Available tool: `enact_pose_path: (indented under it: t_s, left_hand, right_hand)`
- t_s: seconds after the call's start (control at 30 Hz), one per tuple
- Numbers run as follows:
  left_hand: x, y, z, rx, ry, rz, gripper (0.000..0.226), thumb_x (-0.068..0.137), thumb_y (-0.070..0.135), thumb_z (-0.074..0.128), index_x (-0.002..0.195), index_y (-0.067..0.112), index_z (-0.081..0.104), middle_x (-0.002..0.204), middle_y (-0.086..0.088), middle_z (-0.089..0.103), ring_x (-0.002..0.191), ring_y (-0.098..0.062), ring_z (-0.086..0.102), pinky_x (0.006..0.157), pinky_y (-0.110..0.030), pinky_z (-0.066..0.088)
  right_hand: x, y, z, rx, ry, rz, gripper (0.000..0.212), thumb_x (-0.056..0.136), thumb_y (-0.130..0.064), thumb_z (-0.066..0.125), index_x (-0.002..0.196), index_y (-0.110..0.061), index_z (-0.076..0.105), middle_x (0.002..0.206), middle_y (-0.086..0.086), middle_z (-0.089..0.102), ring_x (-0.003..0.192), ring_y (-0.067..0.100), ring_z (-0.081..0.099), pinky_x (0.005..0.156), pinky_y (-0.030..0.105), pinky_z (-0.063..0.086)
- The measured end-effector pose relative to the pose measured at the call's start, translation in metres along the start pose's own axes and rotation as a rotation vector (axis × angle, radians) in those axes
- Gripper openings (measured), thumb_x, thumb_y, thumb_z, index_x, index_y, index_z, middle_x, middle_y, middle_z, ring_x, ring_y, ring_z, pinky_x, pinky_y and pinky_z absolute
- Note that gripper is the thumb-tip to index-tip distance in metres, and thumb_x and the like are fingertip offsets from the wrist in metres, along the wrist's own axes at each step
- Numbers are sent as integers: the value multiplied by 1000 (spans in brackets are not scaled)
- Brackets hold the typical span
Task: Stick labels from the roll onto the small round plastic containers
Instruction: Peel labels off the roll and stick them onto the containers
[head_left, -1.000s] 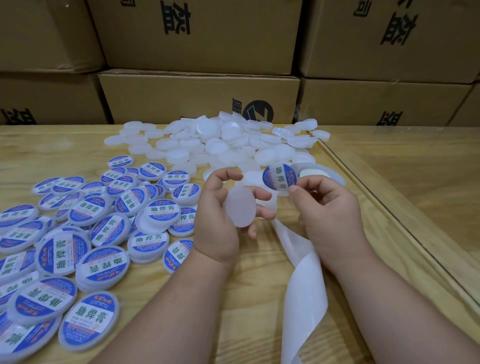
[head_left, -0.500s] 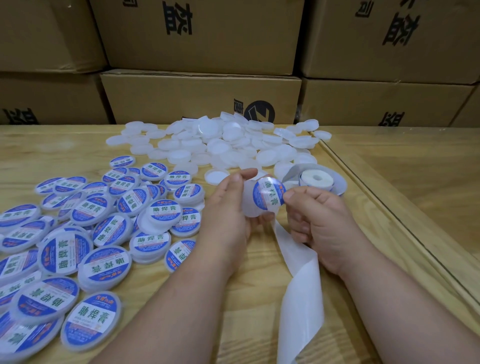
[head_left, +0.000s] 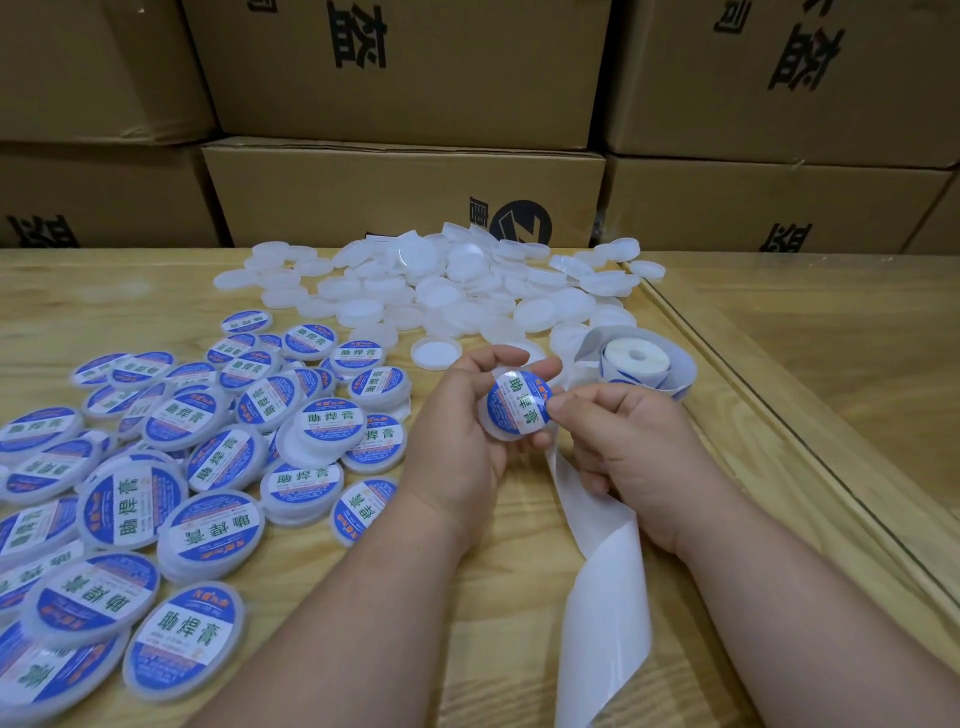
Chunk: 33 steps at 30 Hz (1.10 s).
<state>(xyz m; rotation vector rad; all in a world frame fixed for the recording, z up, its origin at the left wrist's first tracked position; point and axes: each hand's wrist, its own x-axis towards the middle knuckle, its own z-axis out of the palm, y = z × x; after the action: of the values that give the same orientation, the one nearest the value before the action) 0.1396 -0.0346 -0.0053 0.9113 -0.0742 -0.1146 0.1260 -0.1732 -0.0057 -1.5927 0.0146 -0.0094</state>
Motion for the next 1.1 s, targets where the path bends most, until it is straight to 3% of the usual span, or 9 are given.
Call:
enact_pose_path:
  t_s: [0.13,0.23,0.53,0.67,0.8,0.93,1.03,1.1]
  left_hand:
    - [3,-3,-2,47,-10,18,23,88,7,38,99,9,58,109,-21,74,72,-28,65,52,-31,47]
    - [5,-4,-4,67,-23,27,32,72,14,44,100,10,58,109,-19,75,73,-27,67,53,-32,49]
    - [6,-7,-6,98,-28,39,28,78,3,41,97,12,60,107,-15,76,76,-27,69,53,-31,51]
    - [7,-9,-8,141,-29,51,37,80,-9,37,97,14,61,108,-10,77,79,-25,70,55,-30,53]
    - [7,-14,-7,271,-15,127,35,75,0,54,101,21,59,111,3,77,95,-17,75,64,-25,57]
    - [8,-15,-10,379,25,176,34,86,0,71,108,25,61,108,9,77,88,-12,73,65,-23,56]
    - [7,-10,-9,307,126,152,23,90,14,74,109,24,66,101,6,79,90,-14,76,59,-22,57]
    - [6,-4,-7,237,167,120,16,98,34,64,110,23,67,97,0,79,82,-20,77,48,-23,54]
  right_hand:
    - [-1,-1,0,-11,-8,-1,17,95,-14,65,81,-10,73,45,-11,49,41,8,30,42,23,27]
    - [-1,-1,0,-25,-8,-6,15,95,-14,65,84,-10,74,44,-12,52,40,6,31,41,22,28]
    - [1,2,-1,-63,0,-13,21,94,-16,66,84,1,73,52,-10,59,40,5,36,42,21,31]
    - [2,4,0,-59,14,-43,20,94,-13,67,83,3,72,53,-14,61,42,-1,50,43,11,36]
    - [3,7,1,-78,62,-59,20,93,-16,69,76,-7,73,47,-15,53,40,2,40,44,20,34]
    - [4,8,2,-76,154,-81,28,91,-20,71,63,-20,69,49,-15,53,44,2,46,48,17,39]
    - [6,8,-4,19,220,-30,29,90,-23,71,62,-22,63,47,-9,44,41,12,40,46,28,39]
    - [7,8,-6,43,215,-27,29,90,-24,70,62,-22,61,46,-8,42,38,13,38,45,28,38]
